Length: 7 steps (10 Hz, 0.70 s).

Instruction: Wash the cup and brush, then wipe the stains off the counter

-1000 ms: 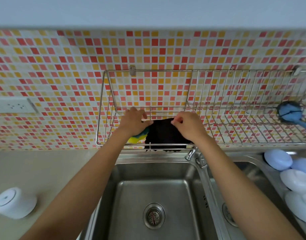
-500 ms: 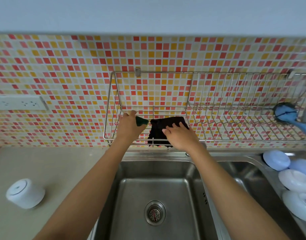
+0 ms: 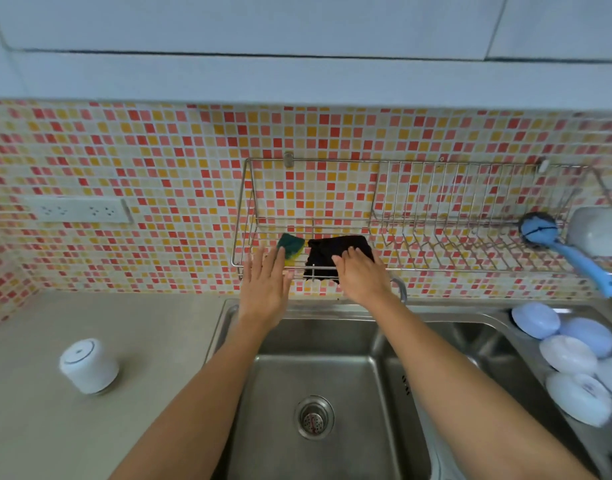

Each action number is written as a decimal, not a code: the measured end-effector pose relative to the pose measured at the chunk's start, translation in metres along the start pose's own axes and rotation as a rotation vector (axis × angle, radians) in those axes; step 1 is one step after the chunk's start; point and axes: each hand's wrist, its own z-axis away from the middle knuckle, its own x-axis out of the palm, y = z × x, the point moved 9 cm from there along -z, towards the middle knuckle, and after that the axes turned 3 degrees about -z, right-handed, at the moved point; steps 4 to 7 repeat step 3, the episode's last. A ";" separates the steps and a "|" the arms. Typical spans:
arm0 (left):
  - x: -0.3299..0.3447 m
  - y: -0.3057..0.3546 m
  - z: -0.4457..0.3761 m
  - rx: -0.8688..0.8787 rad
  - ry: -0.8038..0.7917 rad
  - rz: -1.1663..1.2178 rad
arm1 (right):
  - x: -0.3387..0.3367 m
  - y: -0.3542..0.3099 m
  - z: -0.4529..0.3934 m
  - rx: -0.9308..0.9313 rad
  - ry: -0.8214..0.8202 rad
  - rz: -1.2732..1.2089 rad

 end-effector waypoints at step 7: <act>-0.027 -0.019 0.045 0.049 -0.294 0.084 | 0.004 -0.048 0.082 0.017 -0.136 -0.155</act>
